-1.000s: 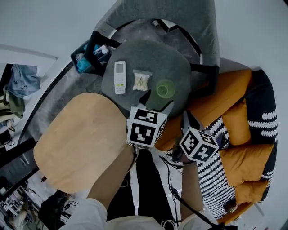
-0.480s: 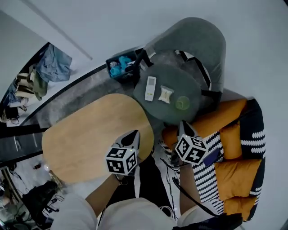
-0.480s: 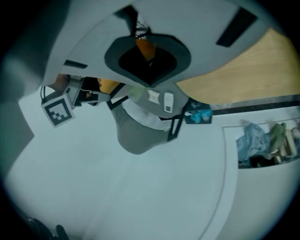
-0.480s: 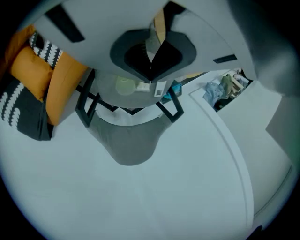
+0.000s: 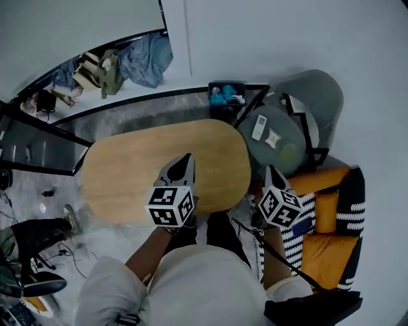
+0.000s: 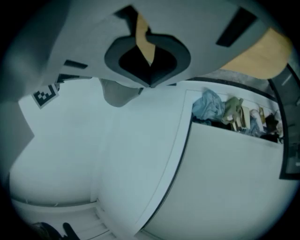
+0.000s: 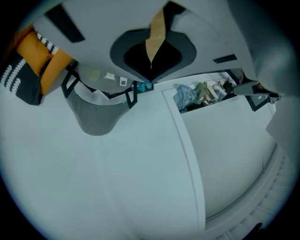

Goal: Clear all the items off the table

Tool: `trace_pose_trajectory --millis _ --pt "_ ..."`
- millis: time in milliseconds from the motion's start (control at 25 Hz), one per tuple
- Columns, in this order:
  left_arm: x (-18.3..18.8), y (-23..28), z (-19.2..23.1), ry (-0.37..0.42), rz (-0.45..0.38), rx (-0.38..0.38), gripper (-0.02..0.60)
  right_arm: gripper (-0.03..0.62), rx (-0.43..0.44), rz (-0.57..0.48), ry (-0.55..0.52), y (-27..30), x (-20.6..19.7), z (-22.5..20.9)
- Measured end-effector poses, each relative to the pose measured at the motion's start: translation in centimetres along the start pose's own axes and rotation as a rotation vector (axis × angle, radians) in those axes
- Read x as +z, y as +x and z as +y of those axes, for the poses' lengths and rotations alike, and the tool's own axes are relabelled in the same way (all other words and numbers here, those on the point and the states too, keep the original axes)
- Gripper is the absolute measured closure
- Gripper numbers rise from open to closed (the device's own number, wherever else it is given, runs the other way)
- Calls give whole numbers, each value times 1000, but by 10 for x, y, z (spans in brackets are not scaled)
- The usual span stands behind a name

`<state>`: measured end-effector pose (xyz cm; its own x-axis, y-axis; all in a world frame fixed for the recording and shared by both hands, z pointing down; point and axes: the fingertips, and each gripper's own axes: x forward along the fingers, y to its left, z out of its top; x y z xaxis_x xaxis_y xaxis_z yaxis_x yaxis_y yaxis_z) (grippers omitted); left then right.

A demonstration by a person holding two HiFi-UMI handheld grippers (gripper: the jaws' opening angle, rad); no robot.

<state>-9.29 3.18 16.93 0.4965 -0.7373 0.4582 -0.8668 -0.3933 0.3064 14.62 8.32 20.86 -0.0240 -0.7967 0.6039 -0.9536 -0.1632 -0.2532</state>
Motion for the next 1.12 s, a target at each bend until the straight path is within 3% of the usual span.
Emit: trace_pose_trajectory --millis 200,520,800,1120 --pt "33 -91 70 45 -108 109 574 569 43 -52 -74 -42 1 70" --pt "57 -198 99 92 -246 317 574 569 208 -182 -221 -78 39 138" --pt "22 -253 89 29 -279 394 574 569 325 -249 -309 -103 52 145" --pt "22 -265 63 28 -291 430 574 571 429 -253 -410 -125 39 163"
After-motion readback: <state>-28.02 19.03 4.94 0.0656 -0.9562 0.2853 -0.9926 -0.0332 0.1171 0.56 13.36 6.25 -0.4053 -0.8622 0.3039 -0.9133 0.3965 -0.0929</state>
